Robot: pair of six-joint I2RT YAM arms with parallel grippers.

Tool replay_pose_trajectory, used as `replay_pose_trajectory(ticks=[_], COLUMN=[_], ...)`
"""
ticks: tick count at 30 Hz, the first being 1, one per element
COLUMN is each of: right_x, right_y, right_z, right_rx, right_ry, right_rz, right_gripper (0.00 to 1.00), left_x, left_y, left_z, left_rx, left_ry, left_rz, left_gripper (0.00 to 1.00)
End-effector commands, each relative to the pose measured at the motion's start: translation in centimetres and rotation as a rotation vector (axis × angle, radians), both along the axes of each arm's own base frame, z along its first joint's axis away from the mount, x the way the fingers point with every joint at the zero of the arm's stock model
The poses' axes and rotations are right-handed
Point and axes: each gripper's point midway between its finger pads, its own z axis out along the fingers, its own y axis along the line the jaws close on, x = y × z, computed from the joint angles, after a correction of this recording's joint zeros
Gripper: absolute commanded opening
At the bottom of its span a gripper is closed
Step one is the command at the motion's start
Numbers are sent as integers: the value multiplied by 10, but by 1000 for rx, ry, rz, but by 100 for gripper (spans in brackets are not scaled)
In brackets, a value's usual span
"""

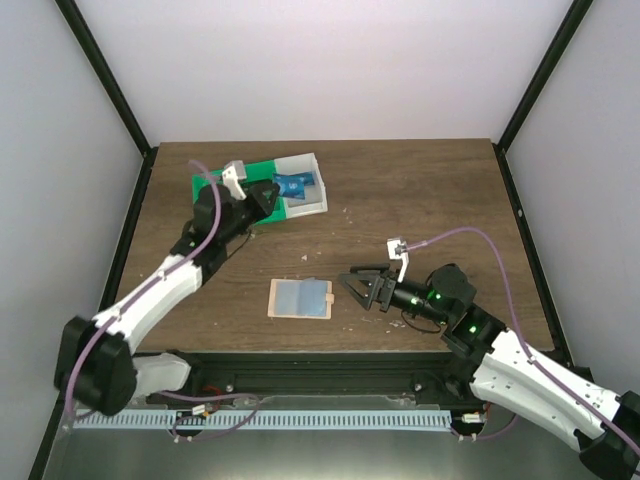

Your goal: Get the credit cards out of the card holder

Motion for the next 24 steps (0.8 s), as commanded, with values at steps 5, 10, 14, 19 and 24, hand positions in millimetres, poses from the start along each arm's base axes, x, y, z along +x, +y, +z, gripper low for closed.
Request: replay_pose_trajectory(ticks=[5, 10, 14, 19, 24], right_x=[0, 3, 6, 7, 8], right_y=[-3, -5, -11, -13, -12], right_z=[9, 21, 31, 28, 26], right_rx=[-58, -97, -111, -120, -124], right_ry=[-54, -101, -136, -124, -112], right_rz=[-5, -25, -64, -77, -78], right_gripper=[100, 100, 100, 100, 100], left_x=[96, 131, 152, 172, 182], left_y=[-12, -21, -25, -23, -19], left_z=[-26, -58, -78, -100, -117], left_rx=[-7, -26, -5, 33, 69], left_ry=[196, 241, 277, 300, 305], left_rz=[127, 163, 186, 216, 236], left_gripper=[0, 0, 0, 0, 0])
